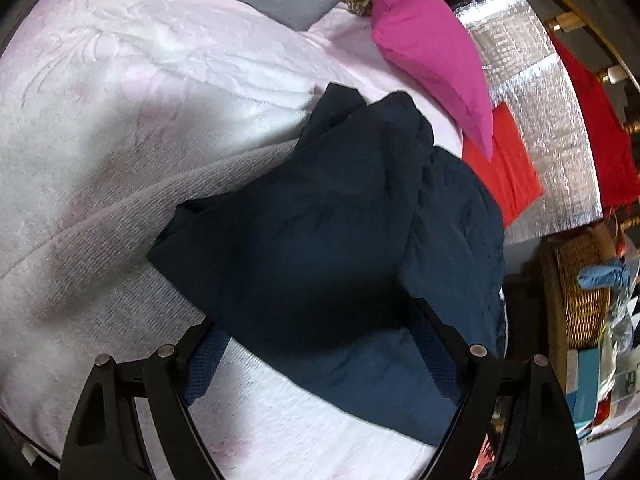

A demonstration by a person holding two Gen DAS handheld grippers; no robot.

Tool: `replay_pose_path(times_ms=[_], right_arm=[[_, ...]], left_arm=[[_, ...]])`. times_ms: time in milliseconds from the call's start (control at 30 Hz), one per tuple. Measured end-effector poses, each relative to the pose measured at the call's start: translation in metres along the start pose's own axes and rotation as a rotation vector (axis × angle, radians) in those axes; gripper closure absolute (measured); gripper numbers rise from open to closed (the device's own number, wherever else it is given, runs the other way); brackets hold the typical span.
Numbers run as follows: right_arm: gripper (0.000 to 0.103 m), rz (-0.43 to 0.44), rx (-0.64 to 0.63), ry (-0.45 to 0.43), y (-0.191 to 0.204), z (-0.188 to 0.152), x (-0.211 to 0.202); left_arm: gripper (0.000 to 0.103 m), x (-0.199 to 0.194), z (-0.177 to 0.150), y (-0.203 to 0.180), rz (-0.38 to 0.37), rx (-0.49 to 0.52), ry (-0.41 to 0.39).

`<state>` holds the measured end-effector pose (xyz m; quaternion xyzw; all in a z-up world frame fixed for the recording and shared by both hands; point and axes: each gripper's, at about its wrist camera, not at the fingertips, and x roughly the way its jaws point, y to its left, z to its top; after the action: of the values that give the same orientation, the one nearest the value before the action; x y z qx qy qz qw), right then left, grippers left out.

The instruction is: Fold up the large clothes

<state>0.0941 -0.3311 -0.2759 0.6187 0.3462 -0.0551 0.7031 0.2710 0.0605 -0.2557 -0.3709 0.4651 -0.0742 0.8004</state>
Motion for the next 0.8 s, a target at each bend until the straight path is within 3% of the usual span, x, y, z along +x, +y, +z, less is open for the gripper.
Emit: replay_pose_path(times_ms=[267, 533, 700, 800], right_arm=[[0.023, 0.03, 0.022, -0.078, 0.0, 0.014, 0.004], [0.023, -0.002, -0.016, -0.129, 0.009, 0.02, 0.013], [0.041, -0.063, -0.056, -0.145, 0.016, 0.02, 0.019], [0.047, -0.07, -0.061, -0.148, 0.017, 0.02, 0.017]], left_arm=[[0.035, 0.01, 0.005, -0.007, -0.01, -0.06, -0.066], [0.038, 0.02, 0.009, -0.013, 0.035, -0.035, -0.104], [0.039, 0.015, 0.007, -0.008, 0.026, -0.033, -0.107], [0.052, 0.01, 0.006, -0.004, 0.012, -0.038, -0.124]])
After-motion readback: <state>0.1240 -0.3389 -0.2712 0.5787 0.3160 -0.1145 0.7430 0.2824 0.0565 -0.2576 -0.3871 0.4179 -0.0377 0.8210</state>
